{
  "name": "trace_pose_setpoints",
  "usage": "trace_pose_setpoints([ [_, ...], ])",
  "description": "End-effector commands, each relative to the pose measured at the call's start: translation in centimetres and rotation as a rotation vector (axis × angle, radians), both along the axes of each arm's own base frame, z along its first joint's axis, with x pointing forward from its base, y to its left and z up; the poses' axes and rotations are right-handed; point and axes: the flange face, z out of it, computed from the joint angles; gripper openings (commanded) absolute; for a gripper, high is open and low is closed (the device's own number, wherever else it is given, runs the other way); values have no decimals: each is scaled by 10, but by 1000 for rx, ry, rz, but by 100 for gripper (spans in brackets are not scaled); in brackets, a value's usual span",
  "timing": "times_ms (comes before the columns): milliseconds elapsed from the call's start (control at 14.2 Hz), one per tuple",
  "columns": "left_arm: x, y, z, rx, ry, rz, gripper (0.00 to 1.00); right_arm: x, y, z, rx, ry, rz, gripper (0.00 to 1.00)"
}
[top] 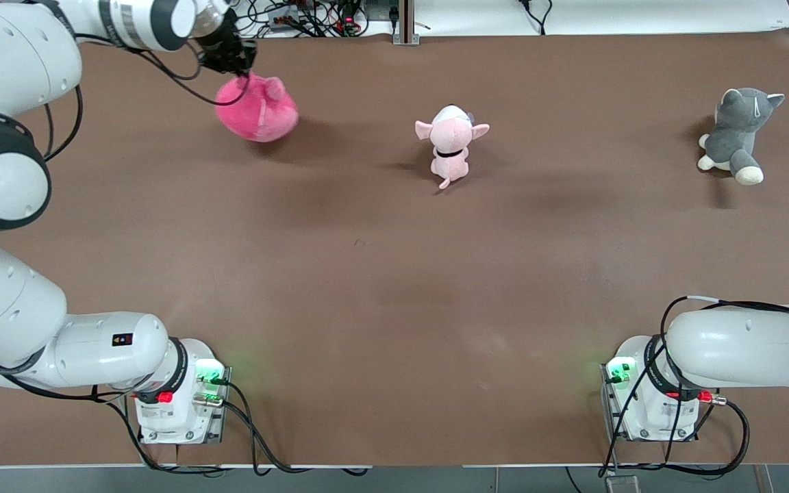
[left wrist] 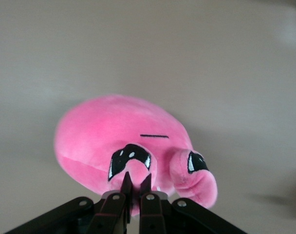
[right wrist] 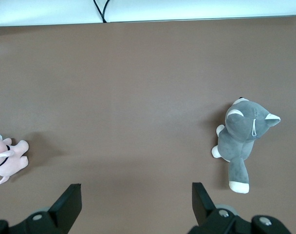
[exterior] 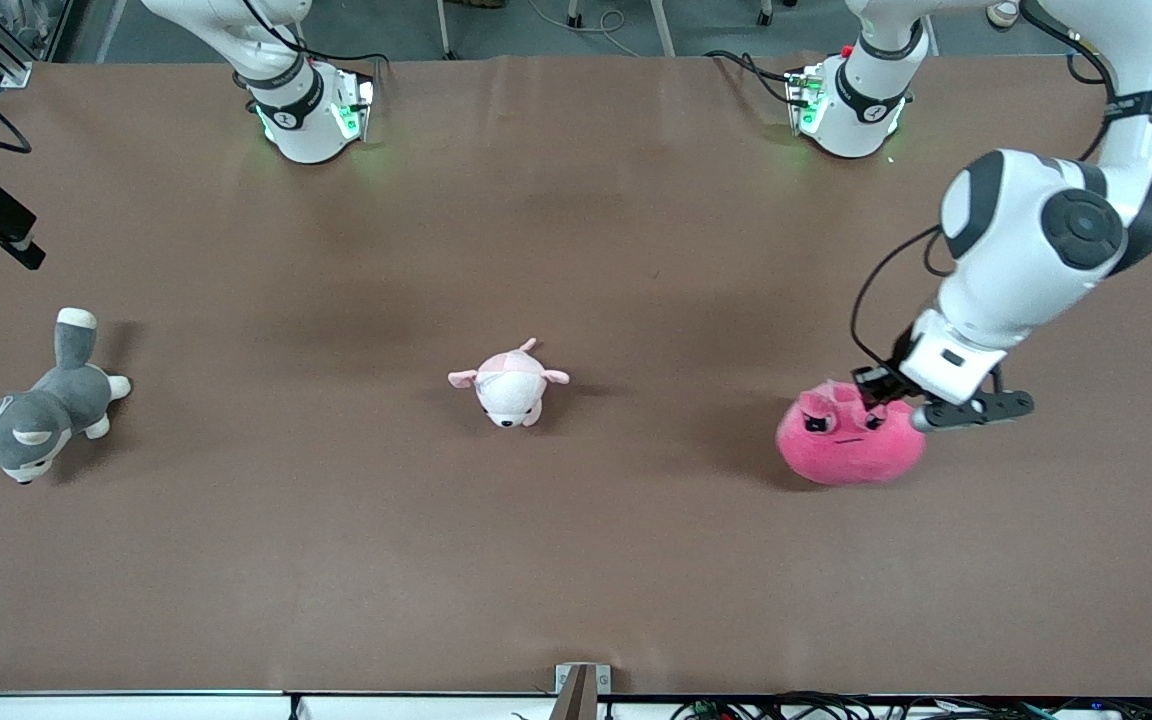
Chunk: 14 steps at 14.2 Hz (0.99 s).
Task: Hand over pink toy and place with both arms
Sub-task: 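Lift the pink plush with the left gripper and carry it toward the middle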
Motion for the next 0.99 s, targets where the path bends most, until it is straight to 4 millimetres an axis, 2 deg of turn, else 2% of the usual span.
trace_pose_setpoints([
  [0, -6, -37, 30, -44, -19, 28, 0, 0, -2, -4, 5, 23, -12, 100],
  [141, -14, -74, 52, -75, -3, 53, 0, -2, 7, -4, 7, 55, 1, 100],
  [212, -19, -92, 64, -90, 4, 64, 0, -4, 10, 2, 6, 58, 6, 100],
  [282, -25, -109, 76, -101, 10, 75, 0, -6, 9, 9, 7, 57, 8, 100],
  [353, -31, -123, 88, -110, 12, 77, 0, -6, 8, 6, 6, 67, 8, 100],
  [423, -38, -137, 101, -112, 22, 78, 0, 2, 11, -9, 6, 99, 20, 100],
  [494, -46, -151, 115, -113, 37, 86, 0, 17, 9, -34, 10, 159, 22, 100],
  [564, -52, -163, 128, -118, 44, 96, 0, 17, 11, -33, 5, 179, 31, 100],
  [705, -66, -194, 147, -157, 48, 135, 0, 7, 12, -29, 14, 235, 52, 100],
  [917, -88, -236, 151, -225, 113, 187, 0, 4, 31, -15, 48, 236, 87, 100],
])
